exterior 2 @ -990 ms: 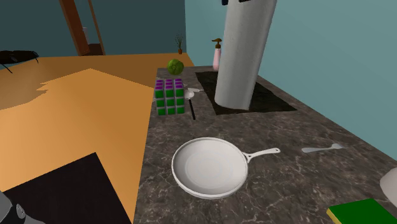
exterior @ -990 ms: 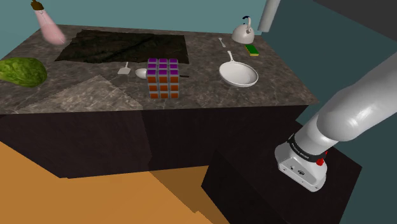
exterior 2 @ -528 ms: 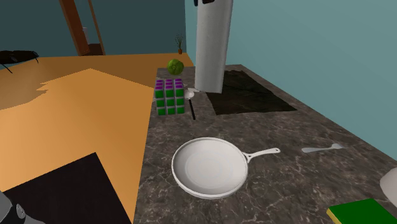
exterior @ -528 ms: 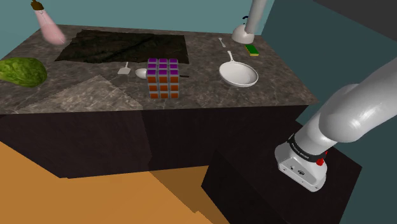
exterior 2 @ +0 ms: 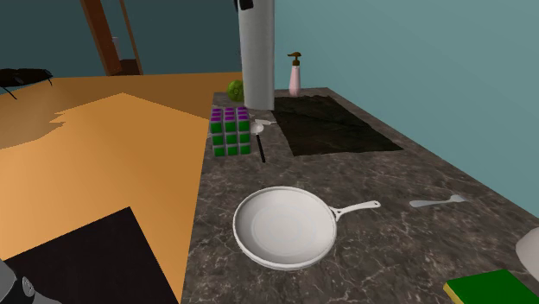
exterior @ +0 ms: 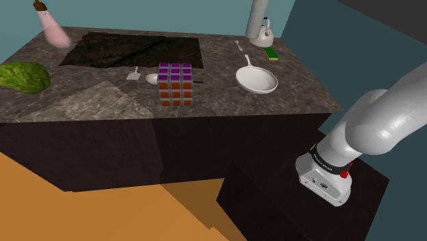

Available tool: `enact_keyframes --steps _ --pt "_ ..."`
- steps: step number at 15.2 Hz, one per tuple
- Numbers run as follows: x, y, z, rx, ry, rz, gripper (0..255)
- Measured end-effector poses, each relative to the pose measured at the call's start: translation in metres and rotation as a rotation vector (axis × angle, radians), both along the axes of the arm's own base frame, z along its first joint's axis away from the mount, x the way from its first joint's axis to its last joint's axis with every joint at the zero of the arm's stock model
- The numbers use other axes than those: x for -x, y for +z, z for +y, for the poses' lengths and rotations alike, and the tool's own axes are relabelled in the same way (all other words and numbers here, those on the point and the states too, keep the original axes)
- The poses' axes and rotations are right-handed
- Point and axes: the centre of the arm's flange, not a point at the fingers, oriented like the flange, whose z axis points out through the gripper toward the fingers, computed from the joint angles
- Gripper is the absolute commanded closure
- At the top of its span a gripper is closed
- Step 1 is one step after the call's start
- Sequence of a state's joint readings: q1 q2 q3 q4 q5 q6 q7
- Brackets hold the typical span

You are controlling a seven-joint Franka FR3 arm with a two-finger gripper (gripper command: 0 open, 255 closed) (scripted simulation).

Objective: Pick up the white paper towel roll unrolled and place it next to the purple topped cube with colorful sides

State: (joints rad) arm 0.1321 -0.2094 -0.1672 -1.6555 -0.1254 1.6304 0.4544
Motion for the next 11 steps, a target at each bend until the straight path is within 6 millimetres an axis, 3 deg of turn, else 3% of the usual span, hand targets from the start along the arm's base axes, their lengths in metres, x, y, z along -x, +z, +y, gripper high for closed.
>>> enact_keyframes --steps 11 --pt "-0.019 0.000 0.146 0.000 0.000 0.000 255"
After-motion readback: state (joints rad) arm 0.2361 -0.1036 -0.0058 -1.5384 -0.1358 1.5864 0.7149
